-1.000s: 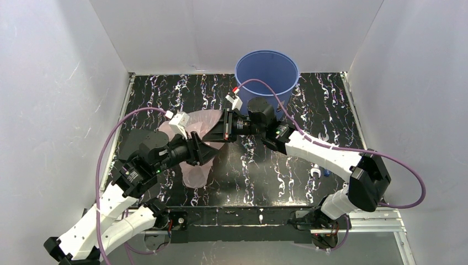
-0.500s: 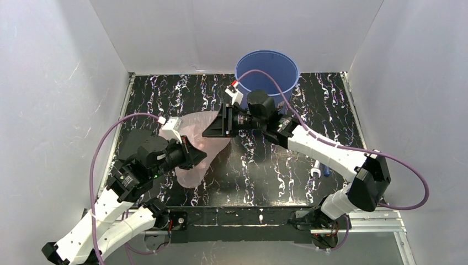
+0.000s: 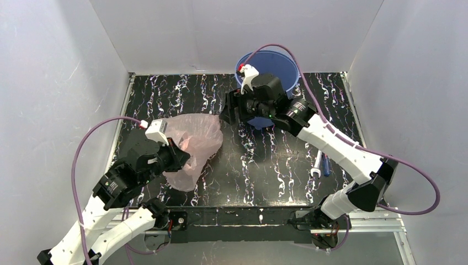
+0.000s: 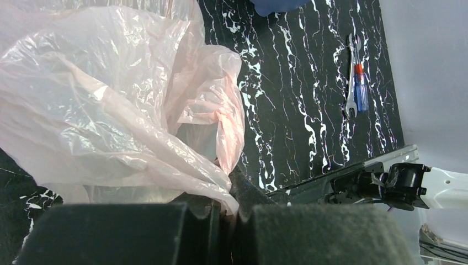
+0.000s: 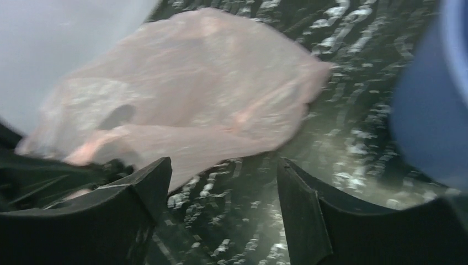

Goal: Put the trash bags into the trash bin
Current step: Unfold the trash bag at the center of the board, then move the trash bin to the center of the board.

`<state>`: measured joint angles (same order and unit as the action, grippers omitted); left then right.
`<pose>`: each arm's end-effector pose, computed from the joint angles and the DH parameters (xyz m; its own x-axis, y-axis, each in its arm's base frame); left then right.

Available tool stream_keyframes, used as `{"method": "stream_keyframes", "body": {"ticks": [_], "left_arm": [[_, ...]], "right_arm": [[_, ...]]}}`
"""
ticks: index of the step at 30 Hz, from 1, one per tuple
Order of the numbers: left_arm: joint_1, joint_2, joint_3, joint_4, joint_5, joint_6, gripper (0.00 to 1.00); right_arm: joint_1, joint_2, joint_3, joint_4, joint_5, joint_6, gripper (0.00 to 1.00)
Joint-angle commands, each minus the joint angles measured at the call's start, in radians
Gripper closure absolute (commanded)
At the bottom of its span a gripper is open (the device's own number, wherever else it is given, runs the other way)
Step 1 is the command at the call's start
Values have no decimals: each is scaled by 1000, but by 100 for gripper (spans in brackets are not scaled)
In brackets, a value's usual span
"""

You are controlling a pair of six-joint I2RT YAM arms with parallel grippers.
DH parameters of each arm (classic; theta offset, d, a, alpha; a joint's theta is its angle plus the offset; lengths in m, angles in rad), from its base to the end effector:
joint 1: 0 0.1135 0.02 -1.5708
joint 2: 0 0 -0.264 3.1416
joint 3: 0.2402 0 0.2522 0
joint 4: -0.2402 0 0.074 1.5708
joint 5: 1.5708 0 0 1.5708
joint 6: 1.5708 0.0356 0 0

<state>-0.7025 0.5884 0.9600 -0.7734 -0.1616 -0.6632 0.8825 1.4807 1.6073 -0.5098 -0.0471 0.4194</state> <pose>0.0856 -0.0650 0.3622 -0.5582 -0.3235 -0.7640 0.2297 0.8246 -0.5170 0.2104 0.2585 0.4259 -0.5424 -0.0191 -0.8399 -0.6332 0.6663 0.3938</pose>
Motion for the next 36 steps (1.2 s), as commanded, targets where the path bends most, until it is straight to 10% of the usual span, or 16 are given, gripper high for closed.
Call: {"method": "stream_keyframes", "body": {"ticks": [1,8,16,36], "left_arm": [[-2,7,47,-35,-31,5,100],[-1,14,54,-32,-27,4,100],[-1,39,76,-26,-3,5,100],[-1,31,106,-52,-7,19,100]], "right_arm": [[-23,-10,104,-144,302,-171,20],[-102,78,252,-214,405,-270,15],[-268,269,465,-329,154,-381,18],[-290,446,552,-450,-120,-449,67]]}}
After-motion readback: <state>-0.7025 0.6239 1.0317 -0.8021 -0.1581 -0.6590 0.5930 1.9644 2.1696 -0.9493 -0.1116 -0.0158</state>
